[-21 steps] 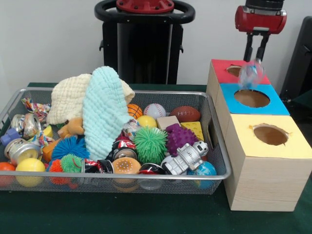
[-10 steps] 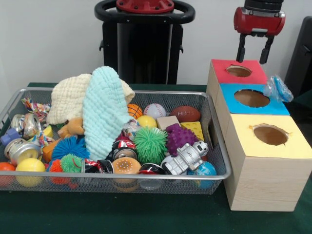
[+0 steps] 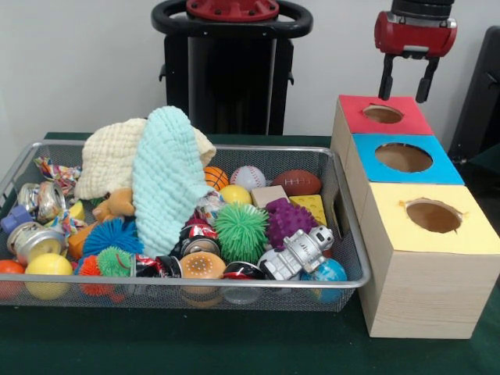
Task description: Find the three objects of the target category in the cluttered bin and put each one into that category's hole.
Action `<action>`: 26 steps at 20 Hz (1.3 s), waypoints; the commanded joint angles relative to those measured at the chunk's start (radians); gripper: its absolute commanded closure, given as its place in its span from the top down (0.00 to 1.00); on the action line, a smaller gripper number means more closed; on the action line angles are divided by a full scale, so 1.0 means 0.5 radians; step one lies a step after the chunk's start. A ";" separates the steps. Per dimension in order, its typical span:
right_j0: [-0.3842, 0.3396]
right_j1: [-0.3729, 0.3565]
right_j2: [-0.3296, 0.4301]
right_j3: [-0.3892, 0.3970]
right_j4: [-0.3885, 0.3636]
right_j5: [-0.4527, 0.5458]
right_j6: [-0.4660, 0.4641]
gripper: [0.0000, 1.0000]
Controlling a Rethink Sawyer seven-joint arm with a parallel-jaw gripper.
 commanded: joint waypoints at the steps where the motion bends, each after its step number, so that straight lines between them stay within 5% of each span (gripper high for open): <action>1: -0.060 0.033 0.046 -0.009 0.049 0.097 0.270 1.00; 13: -0.086 0.022 0.087 0.049 0.062 0.079 0.253 1.00; 21: -0.330 0.125 0.211 0.259 -0.126 -0.322 0.100 1.00; 26: -0.515 0.067 0.272 0.457 -0.260 -0.465 0.038 1.00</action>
